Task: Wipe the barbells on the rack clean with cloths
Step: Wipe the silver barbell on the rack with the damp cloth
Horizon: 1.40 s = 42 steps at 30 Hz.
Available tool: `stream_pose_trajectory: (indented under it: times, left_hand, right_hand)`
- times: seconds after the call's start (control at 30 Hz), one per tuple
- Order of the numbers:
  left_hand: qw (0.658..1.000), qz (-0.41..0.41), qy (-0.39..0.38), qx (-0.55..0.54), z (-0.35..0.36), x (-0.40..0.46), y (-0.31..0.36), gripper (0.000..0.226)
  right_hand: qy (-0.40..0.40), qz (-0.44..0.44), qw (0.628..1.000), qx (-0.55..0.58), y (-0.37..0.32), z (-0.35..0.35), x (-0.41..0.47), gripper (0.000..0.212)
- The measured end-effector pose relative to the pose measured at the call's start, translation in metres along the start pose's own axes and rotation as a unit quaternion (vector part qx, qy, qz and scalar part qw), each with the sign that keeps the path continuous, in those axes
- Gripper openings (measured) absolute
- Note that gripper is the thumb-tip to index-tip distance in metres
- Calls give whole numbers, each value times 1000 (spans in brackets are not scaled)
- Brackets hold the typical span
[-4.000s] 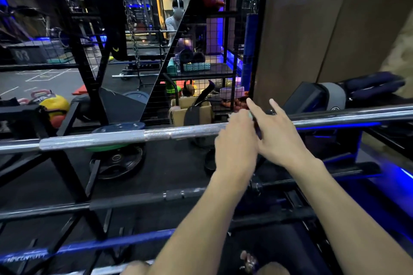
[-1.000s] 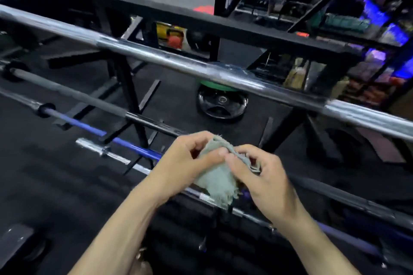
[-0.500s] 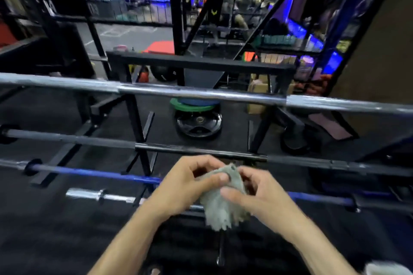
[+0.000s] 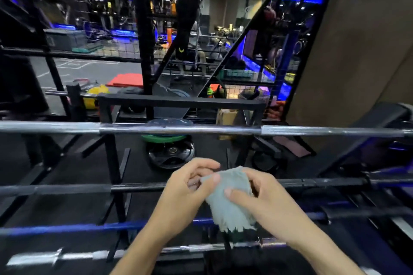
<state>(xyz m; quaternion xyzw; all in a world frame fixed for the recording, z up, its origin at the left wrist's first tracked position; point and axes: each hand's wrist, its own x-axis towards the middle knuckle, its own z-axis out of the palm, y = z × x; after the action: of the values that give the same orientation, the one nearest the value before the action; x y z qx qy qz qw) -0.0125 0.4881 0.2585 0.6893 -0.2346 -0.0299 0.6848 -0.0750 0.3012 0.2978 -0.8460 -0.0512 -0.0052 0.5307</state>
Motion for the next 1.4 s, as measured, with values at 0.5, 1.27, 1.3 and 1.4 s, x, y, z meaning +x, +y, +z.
stream_pose_trajectory:
  times: [0.5, 1.27, 1.3, 1.4]
  left_hand:
    - [999, -32, 9, 5, -30, 32, 7, 17]
    - [948, 83, 74, 299, -78, -5, 36, 20]
    - [937, 98, 76, 326, -82, -1, 36, 19]
    - [909, 142, 81, 384, -96, 10, 33, 15]
  right_hand:
    - [260, 34, 938, 225, 7, 20, 32, 16]
    - [405, 16, 892, -199, -57, -65, 40, 29]
    - [413, 17, 876, -250, -58, -68, 49, 26]
    - [397, 51, 838, -372, -51, -61, 76, 11]
